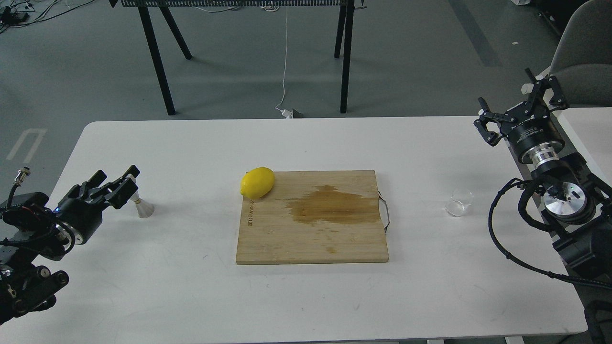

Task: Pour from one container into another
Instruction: 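Lift the steel jigger with the left gripper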

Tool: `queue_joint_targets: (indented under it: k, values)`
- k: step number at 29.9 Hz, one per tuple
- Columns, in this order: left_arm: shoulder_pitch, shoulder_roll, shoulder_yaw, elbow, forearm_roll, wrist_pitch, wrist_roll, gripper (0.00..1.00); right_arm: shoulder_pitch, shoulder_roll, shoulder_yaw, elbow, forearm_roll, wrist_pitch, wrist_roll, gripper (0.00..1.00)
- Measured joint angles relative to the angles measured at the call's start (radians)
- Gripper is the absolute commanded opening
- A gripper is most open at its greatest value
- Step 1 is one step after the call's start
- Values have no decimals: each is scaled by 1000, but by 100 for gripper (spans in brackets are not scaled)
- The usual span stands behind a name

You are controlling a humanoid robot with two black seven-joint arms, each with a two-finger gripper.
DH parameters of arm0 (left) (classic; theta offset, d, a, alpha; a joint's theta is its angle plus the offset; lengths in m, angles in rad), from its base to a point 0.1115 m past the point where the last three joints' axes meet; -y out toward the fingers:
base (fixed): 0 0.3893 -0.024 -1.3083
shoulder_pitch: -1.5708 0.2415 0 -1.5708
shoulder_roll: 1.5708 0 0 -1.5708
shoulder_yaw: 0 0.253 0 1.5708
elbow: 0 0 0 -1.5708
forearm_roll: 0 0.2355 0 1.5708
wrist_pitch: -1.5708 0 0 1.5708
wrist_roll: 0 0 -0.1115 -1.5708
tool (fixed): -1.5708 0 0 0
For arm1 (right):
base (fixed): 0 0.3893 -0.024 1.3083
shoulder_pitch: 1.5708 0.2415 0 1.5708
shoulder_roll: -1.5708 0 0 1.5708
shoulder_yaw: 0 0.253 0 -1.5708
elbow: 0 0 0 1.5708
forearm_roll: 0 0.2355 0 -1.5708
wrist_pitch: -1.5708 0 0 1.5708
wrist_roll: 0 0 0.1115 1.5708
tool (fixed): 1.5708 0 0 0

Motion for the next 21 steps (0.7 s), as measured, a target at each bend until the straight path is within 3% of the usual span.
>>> queue_joint_targets:
  k: [21]
  values:
    - [-2,-42,1,39,1,0,0,100,-1,0,0,-1,0,0,1,100]
